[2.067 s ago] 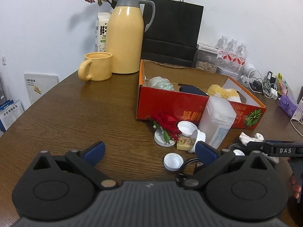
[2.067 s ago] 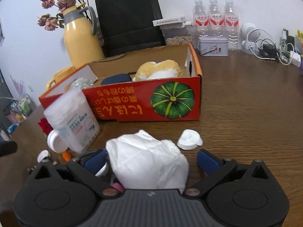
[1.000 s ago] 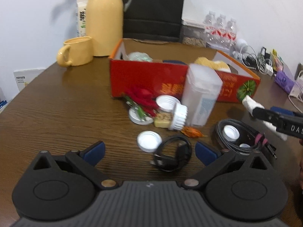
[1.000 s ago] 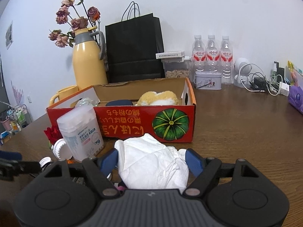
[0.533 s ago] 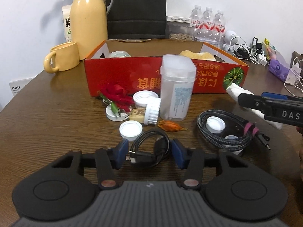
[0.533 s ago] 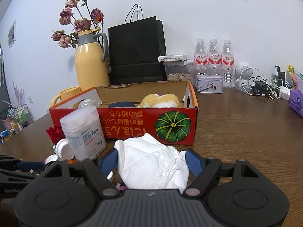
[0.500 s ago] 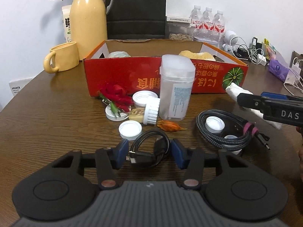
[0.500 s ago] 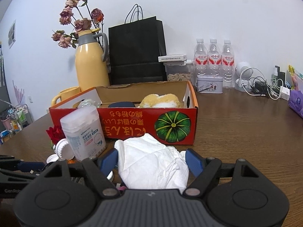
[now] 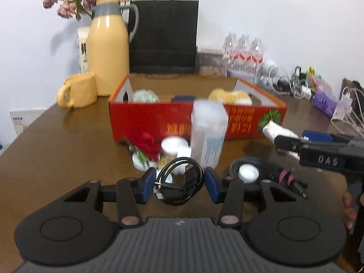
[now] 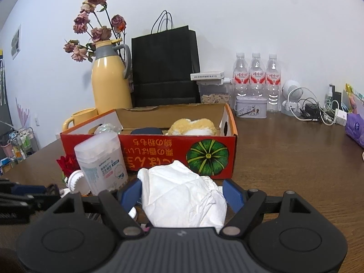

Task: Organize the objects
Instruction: 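Lift the white cloth with the right tool while the left tool grasps the black cable, then lower the white cloth and black cable into the box and open both tools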

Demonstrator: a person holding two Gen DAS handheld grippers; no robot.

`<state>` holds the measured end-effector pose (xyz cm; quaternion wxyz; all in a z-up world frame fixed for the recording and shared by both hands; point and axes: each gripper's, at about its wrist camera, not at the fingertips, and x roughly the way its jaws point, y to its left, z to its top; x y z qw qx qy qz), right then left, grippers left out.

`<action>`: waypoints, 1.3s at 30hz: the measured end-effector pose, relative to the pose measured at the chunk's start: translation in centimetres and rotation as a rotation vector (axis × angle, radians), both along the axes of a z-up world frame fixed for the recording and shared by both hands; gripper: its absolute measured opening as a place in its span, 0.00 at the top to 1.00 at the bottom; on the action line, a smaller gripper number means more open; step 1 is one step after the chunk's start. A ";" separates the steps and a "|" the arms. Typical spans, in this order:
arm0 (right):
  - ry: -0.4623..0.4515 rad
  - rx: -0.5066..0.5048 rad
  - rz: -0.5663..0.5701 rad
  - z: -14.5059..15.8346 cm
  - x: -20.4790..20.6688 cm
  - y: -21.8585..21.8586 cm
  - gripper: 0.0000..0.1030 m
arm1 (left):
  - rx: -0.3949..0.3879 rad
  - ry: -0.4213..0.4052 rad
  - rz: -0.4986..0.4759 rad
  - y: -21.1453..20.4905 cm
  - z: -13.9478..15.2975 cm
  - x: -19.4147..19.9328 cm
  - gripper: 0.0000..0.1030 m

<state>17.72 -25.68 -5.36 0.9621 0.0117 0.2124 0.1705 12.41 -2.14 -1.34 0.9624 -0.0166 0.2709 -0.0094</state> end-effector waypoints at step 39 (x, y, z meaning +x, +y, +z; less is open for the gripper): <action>-0.038 -0.091 -0.008 3.8 17.1 8.1 0.25 | -0.040 -0.125 0.109 2.7 3.7 20.4 0.55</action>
